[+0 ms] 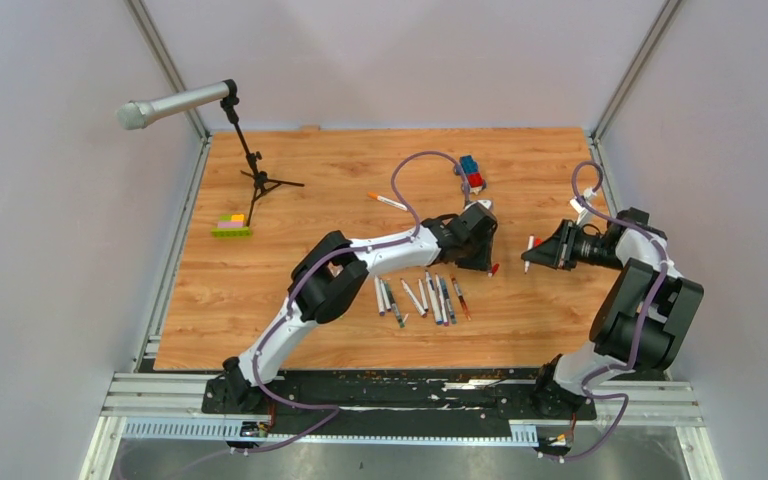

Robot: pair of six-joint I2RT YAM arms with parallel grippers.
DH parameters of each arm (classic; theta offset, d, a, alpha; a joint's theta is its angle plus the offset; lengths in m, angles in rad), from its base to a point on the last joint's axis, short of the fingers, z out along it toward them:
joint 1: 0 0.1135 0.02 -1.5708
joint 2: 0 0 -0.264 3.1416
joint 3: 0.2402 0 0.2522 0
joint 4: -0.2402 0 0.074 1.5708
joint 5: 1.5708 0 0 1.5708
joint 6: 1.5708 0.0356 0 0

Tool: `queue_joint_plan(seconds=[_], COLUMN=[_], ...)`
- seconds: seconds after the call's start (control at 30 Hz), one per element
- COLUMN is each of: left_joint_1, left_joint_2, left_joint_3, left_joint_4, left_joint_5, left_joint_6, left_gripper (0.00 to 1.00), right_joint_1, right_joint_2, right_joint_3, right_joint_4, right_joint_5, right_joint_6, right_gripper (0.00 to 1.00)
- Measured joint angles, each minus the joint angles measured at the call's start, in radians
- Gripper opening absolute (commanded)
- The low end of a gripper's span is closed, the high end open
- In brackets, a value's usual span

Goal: Open the pen caps
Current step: Place the pen cap at the center of the board, then place the pen at the center of the board.

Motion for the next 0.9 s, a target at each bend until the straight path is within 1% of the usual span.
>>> queue_joint_plan(seconds=[0.13, 0.27, 0.37, 0.47, 0.53, 0.67, 0.8, 0.9], left_joint_1=[0.003, 0.005, 0.006, 0.006, 0.006, 0.008, 0.012, 0.013], left_joint_2=[-0.063, -0.219, -0.373, -0.554, -0.681, -0.875, -1.025, -1.113], left_joint_3=[-0.054, -0.185, -0.314, -0.472, -0.587, -0.762, -0.907, -1.001], left_joint_4=[0.015, 0.061, 0.116, 0.176, 0.214, 0.246, 0.256, 0.26], left_joint_5=[0.0, -0.001, -0.008, -0.044, -0.087, -0.164, -0.221, -0.253], left_joint_6=[0.025, 0.072, 0.116, 0.164, 0.195, 0.23, 0.24, 0.237], left_gripper=[0.39, 0.4, 0.44, 0.54, 0.58, 0.6, 0.61, 0.61], right_joint_1=[0.001, 0.034, 0.103, 0.183, 0.236, 0.346, 0.448, 0.495], right_joint_2=[0.028, 0.034, 0.039, 0.042, 0.042, 0.042, 0.041, 0.044], right_joint_3=[0.016, 0.033, 0.052, 0.061, 0.06, 0.025, -0.03, -0.041], right_joint_4=[-0.056, -0.096, -0.118, -0.133, -0.14, -0.13, -0.103, -0.087], right_joint_5=[0.019, 0.051, 0.098, 0.164, 0.222, 0.353, 0.49, 0.56], right_joint_6=[-0.064, -0.116, -0.156, -0.2, -0.23, -0.266, -0.268, -0.26], right_gripper=[0.02, 0.03, 0.03, 0.04, 0.05, 0.06, 0.06, 0.08])
